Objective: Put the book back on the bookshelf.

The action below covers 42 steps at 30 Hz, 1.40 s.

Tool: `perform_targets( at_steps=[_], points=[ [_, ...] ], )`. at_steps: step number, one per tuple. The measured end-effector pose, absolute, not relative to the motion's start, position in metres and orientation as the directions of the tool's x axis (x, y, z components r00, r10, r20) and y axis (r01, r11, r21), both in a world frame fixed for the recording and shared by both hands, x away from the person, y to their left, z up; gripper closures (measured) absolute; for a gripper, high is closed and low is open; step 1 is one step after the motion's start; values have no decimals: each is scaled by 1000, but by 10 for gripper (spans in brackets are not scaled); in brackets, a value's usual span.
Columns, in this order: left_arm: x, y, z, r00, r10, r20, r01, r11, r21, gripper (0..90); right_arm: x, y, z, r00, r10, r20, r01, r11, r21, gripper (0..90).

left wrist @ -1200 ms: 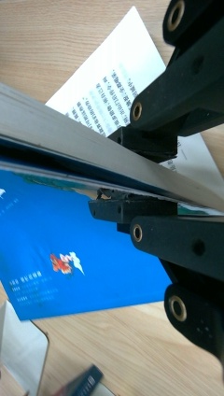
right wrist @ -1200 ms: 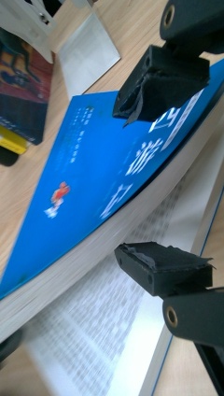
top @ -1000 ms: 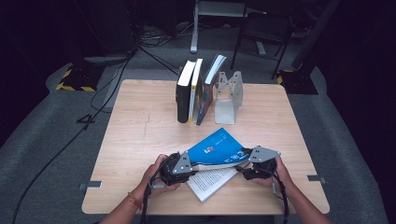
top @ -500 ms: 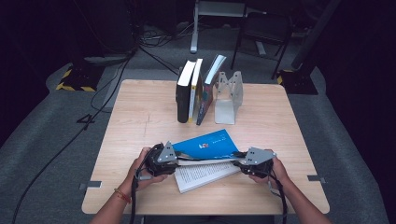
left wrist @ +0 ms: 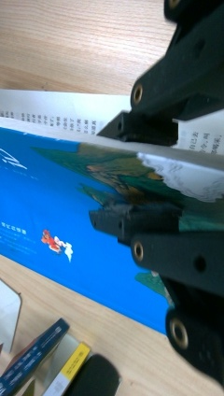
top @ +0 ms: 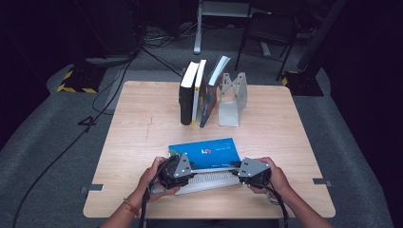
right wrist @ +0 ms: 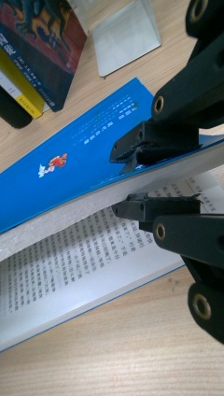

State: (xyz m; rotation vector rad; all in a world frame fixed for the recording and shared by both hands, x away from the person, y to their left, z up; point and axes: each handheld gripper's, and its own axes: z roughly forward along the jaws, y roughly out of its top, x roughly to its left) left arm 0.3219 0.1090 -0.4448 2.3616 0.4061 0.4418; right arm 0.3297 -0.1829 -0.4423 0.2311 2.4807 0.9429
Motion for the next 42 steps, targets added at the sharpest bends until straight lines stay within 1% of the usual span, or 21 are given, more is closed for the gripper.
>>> perform_targets(
  at_steps=[3,5,6,7,8,10,11,12,14,19,22,25,29,32,33,34,37,38,39,41,42],
  points=[
    [325,116,-447,902,387,192,163,-718,677,704,333,-184,-443,-892,297,-339,-21,724,690,690],
    [328,121,-448,905,383,185,167,-720,674,709,340,-187,-445,-910,292,-294,-18,681,732,557],
    [330,124,-448,906,385,177,170,-713,680,709,343,-188,-447,-913,290,-287,-12,683,730,517],
    [331,127,-449,907,386,171,173,-709,684,708,348,-189,-449,-910,298,-289,-2,693,721,500],
    [332,129,-449,908,384,167,175,-709,683,707,354,-190,-453,-913,299,-278,11,699,715,524],
    [335,133,-449,907,391,153,184,-698,692,704,359,-193,-457,-916,281,-287,-13,694,720,638],
    [336,135,-449,906,398,146,190,-690,698,703,360,-195,-458,-918,275,-284,-21,683,730,665],
    [337,136,-448,904,405,134,203,-685,699,696,361,-196,-459,-919,281,-277,-23,662,749,672],
    [338,137,-448,900,418,125,221,-683,696,668,359,-195,-459,-916,273,-295,-41,666,745,690],
    [332,131,-448,872,462,162,239,-692,681,552,350,-190,-454,-900,278,-335,-64,677,733,709],
    [326,120,-450,875,448,183,231,-719,655,506,344,-188,-451,-896,269,-353,-81,683,726,720],
    [320,107,-450,881,430,197,211,-730,650,480,336,-184,-447,-892,253,-374,-106,688,718,734],
    [315,94,-452,868,447,214,213,-727,653,498,328,-178,-443,-891,234,-389,-128,694,709,745],
    [314,93,-454,859,451,244,203,-736,646,652,319,-172,-439,-892,220,-395,-142,693,707,755],
    [314,94,-453,859,448,246,198,-735,648,652,319,-172,-439,-892,220,-395,-142,693,707,755],
    [313,95,-454,859,446,251,192,-735,650,674,318,-172,-438,-890,224,-397,-142,691,709,745],
    [318,101,-454,876,430,218,190,-724,663,696,323,-175,-438,-905,245,-347,-112,649,752,665],
    [320,103,-455,882,423,210,185,-719,670,698,326,-177,-439,-907,257,-333,-102,634,767,589],
    [321,105,-454,888,412,203,177,-713,678,702,335,-180,-445,-905,267,-330,-79,658,749,526],
    [322,107,-454,890,413,193,180,-707,684,705,340,-183,-449,-899,283,-334,-70,660,748,525],
    [323,108,-454,891,415,186,182,-701,689,705,345,-186,-452,-910,289,-298,-47,641,766,552]
  ],
)
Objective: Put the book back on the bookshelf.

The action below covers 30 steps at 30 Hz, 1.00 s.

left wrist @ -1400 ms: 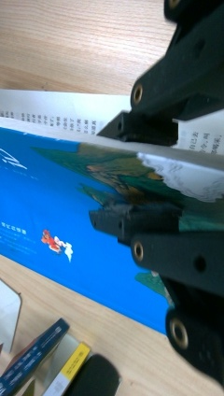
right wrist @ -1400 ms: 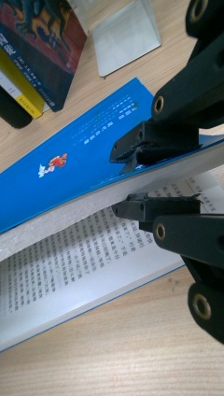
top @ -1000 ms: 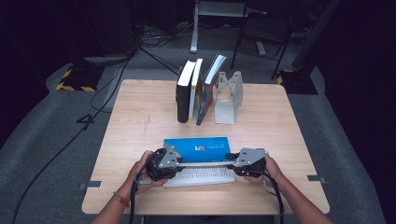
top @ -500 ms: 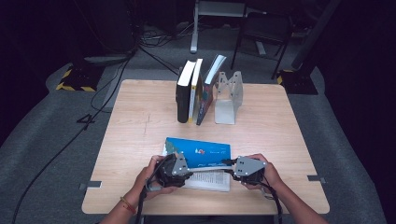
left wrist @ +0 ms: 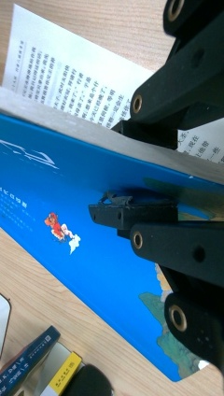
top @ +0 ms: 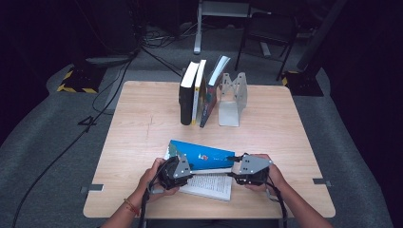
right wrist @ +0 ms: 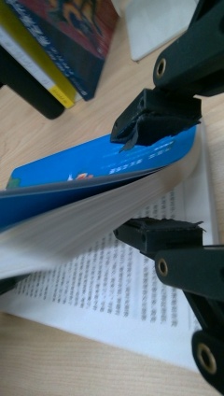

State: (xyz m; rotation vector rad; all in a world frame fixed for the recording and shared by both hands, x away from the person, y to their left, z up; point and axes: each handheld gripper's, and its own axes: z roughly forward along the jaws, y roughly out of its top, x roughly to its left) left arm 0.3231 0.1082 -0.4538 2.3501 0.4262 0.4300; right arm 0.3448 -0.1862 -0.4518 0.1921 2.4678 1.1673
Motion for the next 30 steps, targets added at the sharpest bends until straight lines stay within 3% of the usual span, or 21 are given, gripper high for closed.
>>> perform_targets(
  at_steps=[2,5,12,15,18,21,24,26,30],
  points=[
    [324,110,-453,890,421,173,191,-690,698,707,347,-191,-455,-919,279,-279,-56,608,792,671],
    [322,108,-453,891,416,179,188,-699,690,682,340,-187,-454,-898,254,-360,-121,642,757,704],
    [320,90,-454,878,456,147,242,-687,685,518,330,-181,-447,-896,238,-376,-140,652,745,739],
    [317,82,-453,863,483,150,265,-684,680,532,325,-178,-445,-892,234,-386,-151,650,745,744],
    [314,79,-452,846,496,195,253,-696,672,614,323,-176,-444,-893,237,-383,-146,652,744,744],
    [311,77,-451,841,492,226,237,-709,664,702,323,-175,-443,-888,255,-382,-136,648,749,714],
    [311,78,-452,843,485,232,222,-708,671,723,325,-176,-443,-887,275,-371,-121,637,761,669],
    [311,80,-452,845,481,235,212,-704,678,738,327,-181,-441,-884,316,-344,-93,601,794,570],
    [310,83,-451,840,484,246,194,-691,697,757,335,-199,-439,-881,379,-282,-31,550,834,508]
  ],
)
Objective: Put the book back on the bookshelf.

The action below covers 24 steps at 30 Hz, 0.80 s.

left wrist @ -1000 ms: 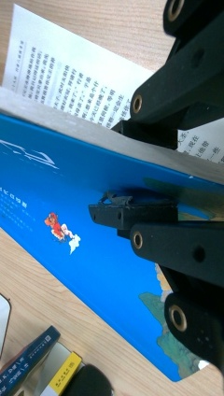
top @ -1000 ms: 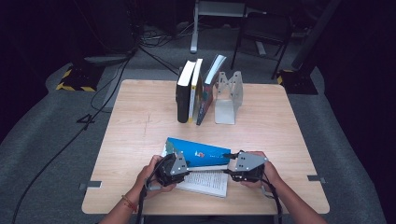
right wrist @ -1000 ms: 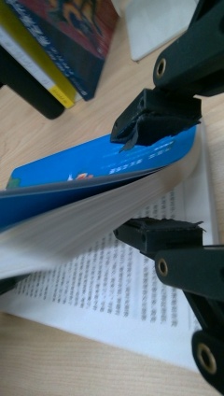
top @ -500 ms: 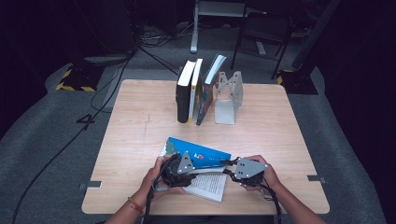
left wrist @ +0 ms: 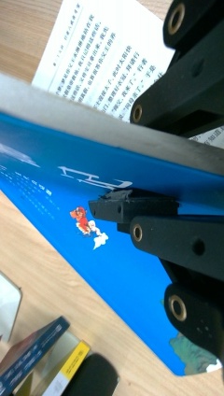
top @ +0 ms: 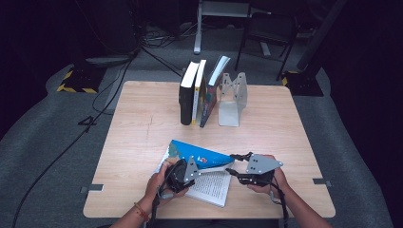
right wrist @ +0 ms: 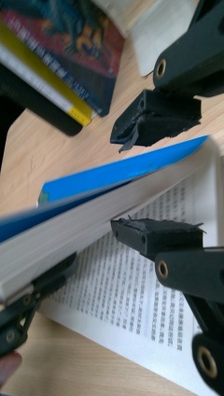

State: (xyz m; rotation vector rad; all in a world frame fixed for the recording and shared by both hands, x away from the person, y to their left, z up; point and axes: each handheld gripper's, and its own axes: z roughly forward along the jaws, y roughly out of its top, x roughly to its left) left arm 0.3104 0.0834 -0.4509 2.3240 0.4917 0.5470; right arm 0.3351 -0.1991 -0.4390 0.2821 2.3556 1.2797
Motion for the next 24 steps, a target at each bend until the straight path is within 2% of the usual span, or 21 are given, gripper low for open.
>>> perform_targets(
  at_steps=[3,5,9,14,24],
  points=[
    [311,87,-449,838,490,241,192,-678,710,764,345,-217,-443,-865,447,-226,43,515,856,512],
    [312,89,-448,838,496,228,202,-671,714,766,351,-226,-449,-840,487,-238,71,535,842,515],
    [313,93,-445,840,496,220,196,-656,729,769,363,-233,-462,-835,524,-167,167,532,830,512],
    [313,98,-442,836,508,208,198,-632,749,772,370,-222,-480,-858,488,-158,203,606,769,503],
    [314,107,-437,832,523,185,198,-592,781,774,379,-216,-496,-858,505,-99,261,592,762,451]
  ],
)
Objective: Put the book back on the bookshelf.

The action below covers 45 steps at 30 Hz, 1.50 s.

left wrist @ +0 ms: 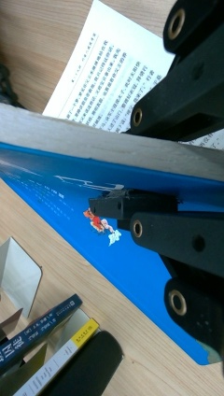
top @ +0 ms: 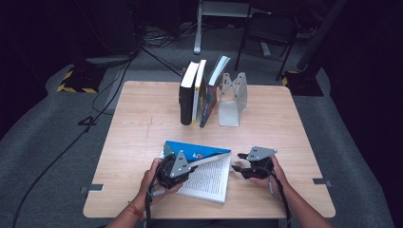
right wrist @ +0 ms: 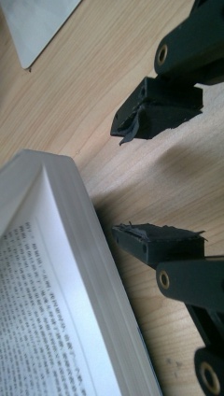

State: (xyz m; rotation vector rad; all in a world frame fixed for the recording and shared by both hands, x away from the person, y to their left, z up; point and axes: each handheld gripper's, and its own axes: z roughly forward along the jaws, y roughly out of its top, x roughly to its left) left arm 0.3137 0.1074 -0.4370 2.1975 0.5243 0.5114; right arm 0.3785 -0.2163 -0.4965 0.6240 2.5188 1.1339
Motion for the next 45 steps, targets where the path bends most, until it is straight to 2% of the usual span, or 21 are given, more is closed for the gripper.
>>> perform_targets(
  at_steps=[6,18,21,28,34,38,45],
  points=[
    [314,110,-436,835,521,180,195,-584,788,774,376,-207,-503,-883,461,-89,235,597,767,410],
    [312,117,-428,850,516,106,262,-588,765,749,362,-203,-489,-901,423,-96,153,517,842,488],
    [305,118,-424,846,514,141,248,-613,750,741,360,-201,-481,-905,419,-71,149,470,870,499],
    [300,137,-424,840,536,82,263,-535,803,720,356,-191,-457,-915,399,-67,108,400,910,502],
    [303,146,-421,857,516,20,265,-473,840,729,355,-185,-440,-913,399,-85,79,378,922,501],
    [306,137,-415,877,481,-6,253,-450,856,744,353,-194,-424,-908,408,-93,52,331,942,501],
    [313,105,-403,910,413,34,190,-488,852,750,352,-221,-406,-886,448,-120,23,301,953,502]
  ],
)
